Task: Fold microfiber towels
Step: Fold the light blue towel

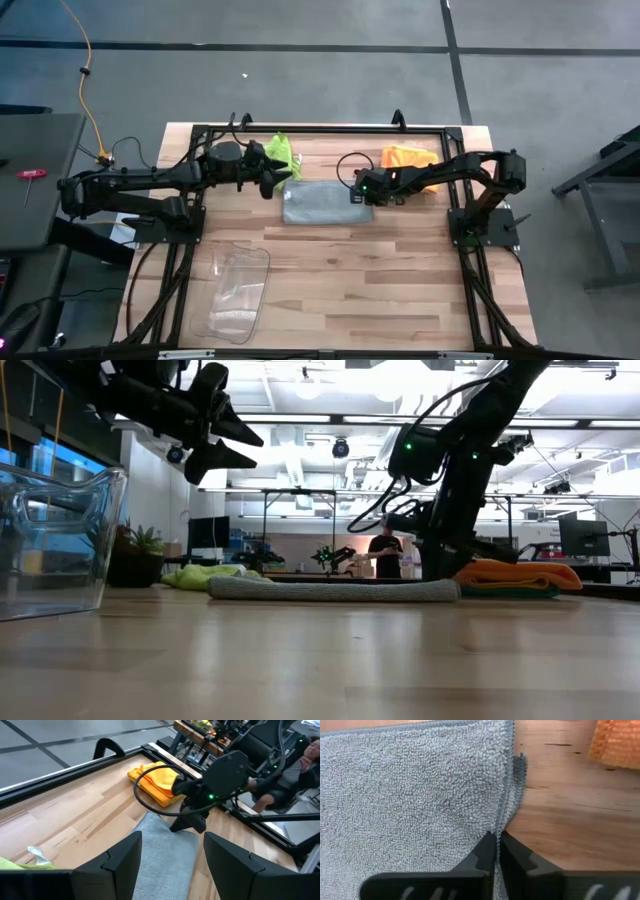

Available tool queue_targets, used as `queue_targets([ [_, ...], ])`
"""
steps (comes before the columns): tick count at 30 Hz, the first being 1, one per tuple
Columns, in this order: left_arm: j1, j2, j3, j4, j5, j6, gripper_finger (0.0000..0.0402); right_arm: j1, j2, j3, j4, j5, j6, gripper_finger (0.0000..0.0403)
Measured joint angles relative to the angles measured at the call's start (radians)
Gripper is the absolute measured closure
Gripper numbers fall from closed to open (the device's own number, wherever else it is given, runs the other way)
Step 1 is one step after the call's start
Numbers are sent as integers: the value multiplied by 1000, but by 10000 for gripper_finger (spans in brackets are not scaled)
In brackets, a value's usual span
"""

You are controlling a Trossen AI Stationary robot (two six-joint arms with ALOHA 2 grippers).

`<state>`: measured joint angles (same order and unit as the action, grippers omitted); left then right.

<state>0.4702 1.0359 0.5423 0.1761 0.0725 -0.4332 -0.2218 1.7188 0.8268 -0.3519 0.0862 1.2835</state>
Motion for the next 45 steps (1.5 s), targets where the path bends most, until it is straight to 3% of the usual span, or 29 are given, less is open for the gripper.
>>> queue_targets([
  [6,1,0,0,0,-6,0,200,7,0,0,-5,18,-25,400],
  [11,0,0,0,0,-6,-9,200,14,-53,-12,-107,18,-81,402],
  [19,0,0,0,-8,-6,-26,200,61,-279,-168,-157,-8,19,403],
  [29,0,0,0,-10,-9,-39,200,104,-502,-183,-152,62,18,403],
  [36,-1,0,0,-32,-17,-40,200,114,-448,-182,116,58,20,403],
  [45,-1,0,0,-38,-17,-65,200,114,-280,-180,533,63,67,403],
])
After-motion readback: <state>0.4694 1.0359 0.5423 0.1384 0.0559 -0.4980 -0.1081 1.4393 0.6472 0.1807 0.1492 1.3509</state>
